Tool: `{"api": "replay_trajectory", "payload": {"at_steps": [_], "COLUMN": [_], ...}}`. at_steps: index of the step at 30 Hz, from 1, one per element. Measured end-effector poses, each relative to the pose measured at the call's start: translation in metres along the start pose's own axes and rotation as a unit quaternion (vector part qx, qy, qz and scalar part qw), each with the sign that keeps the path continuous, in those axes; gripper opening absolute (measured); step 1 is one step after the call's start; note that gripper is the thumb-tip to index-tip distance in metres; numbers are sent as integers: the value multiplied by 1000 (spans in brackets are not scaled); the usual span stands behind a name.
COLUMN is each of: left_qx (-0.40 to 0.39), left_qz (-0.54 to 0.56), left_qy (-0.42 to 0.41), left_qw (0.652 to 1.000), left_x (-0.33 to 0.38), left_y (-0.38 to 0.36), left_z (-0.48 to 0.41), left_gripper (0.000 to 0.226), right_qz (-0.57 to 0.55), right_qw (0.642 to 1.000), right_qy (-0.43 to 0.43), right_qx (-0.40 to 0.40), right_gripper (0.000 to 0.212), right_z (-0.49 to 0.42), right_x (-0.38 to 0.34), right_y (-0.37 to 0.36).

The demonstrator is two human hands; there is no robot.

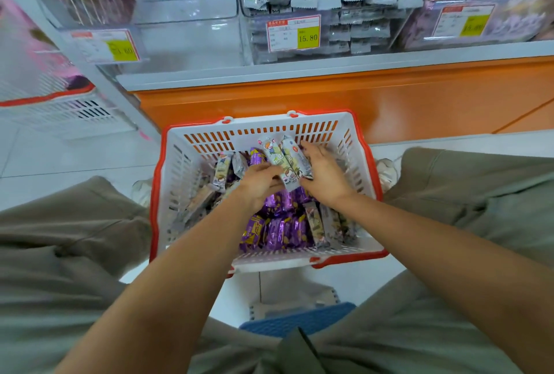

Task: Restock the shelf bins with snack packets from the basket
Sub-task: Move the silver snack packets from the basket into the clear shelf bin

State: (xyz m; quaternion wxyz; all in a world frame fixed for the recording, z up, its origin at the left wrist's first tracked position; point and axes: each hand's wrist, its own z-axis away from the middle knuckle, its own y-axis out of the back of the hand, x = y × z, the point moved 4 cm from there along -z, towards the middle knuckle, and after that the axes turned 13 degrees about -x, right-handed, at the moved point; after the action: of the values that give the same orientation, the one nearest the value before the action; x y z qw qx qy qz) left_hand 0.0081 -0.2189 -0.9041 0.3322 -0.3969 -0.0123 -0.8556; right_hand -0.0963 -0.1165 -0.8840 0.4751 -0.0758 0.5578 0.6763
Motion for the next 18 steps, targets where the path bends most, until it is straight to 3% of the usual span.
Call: {"api": "replay_trajectory", "payload": {"at_steps": [3, 8, 18], "left_qx": [-1, -10, -31], "left_qz": [-1, 8, 32], "left_qy": [-1, -26, -58], "left_qw": [1000, 1000, 997], "left_x": [0, 5, 17], "left_y": [7, 9, -4], "left_z": [5, 14, 22], "left_gripper": [42, 28, 9], "right_qz": [2, -68, -155], "right_qw": [1000, 995, 985], "right_qy": [27, 75, 73], "right_qx": [-6, -25, -35], "right_gripper": [74, 72, 67], "right_z": [-1, 3, 10], "right_x": [-7, -18, -11], "right_y": [0, -1, -2]}}
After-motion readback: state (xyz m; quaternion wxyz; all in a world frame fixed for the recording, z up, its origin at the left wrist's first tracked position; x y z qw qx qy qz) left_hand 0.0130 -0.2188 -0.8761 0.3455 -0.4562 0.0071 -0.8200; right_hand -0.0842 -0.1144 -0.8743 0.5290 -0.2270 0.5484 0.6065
